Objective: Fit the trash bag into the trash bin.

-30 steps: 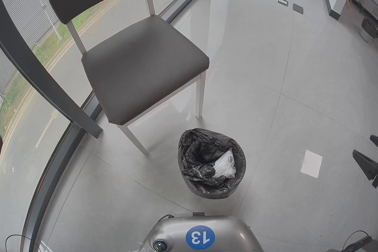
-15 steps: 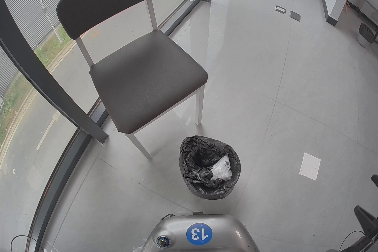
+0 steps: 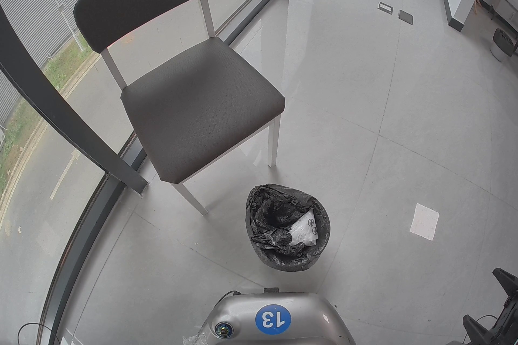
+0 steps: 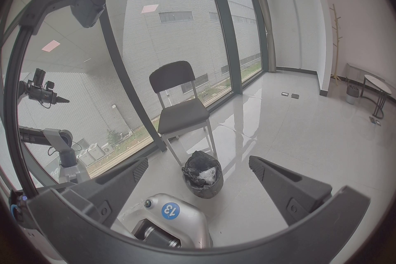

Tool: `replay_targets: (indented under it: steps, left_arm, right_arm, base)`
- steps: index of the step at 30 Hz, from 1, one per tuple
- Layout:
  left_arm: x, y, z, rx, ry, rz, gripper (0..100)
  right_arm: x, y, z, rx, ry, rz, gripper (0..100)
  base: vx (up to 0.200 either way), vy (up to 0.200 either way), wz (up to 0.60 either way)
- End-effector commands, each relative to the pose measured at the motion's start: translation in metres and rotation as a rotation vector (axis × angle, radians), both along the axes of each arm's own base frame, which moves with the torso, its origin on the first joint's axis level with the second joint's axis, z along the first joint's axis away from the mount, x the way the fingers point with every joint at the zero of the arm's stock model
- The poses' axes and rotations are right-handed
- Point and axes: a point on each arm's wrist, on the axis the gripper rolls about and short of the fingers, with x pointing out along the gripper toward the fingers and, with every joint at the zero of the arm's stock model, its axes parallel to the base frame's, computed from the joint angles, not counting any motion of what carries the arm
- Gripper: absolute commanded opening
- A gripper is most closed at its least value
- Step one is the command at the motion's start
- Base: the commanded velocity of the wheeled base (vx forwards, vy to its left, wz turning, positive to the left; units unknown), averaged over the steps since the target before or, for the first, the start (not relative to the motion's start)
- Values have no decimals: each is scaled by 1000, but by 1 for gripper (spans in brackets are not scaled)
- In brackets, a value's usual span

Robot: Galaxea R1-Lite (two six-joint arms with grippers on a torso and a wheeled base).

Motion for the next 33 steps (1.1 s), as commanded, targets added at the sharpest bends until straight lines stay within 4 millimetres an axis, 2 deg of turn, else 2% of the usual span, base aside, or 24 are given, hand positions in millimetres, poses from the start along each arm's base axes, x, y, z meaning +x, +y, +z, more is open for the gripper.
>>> replay_targets:
  steps: [1,3,5,9,11,14,15,17,18,19,23,28,33]
  left_arm:
    - [-8,-15,-9,2,-6,123,100]
    - [-9,-19,-21,-17,-2,150,100]
    - [-11,-15,-29,-15,-7,100,100]
    - [4,-18,-28,-89,-94,-48,100]
    - [22,-20,-31,-93,-136,-108,100]
    - [62,-20,-54,-77,-197,-123,100]
    - [77,-20,-67,-52,-207,-130,100]
    - [89,-20,-80,-10,-221,-140,100]
    - [101,-21,-97,50,-250,-159,100]
    - [105,-21,-104,64,-264,-170,100]
    - [105,-22,-109,25,-209,-218,100]
    - [105,-26,-109,-107,-226,-400,100]
    - [106,-28,-113,-60,-184,-473,100]
  right_arm:
    - [-2,0,-9,-1,-29,-2,100]
    - [-2,0,-9,0,-29,-2,100]
    - [-2,0,-10,2,-27,-5,100]
    - [-2,0,-9,2,-28,-6,100]
    - [-2,0,-9,3,-27,-6,100]
    - [-2,0,-9,2,-28,-8,100]
    - [-2,0,-9,-1,-29,-9,100]
    - [-2,0,-9,-10,-33,-8,100]
    - [-2,0,-9,-14,-38,-10,100]
    - [-2,0,-9,-19,-41,-10,100]
    - [-2,0,-10,-55,-57,-9,100]
    - [-2,0,-9,-68,-61,-9,100]
    - [-2,0,-9,-68,-61,-14,100]
  base:
    - [0,0,0]
    - [0,0,0]
    - [0,0,0]
    - [0,0,0]
    - [0,0,0]
    - [0,0,0]
    - [0,0,0]
    - [0,0,0]
    - [0,0,0]
    - [0,0,0]
    - [0,0,0]
    - [0,0,0]
    - [0,0,0]
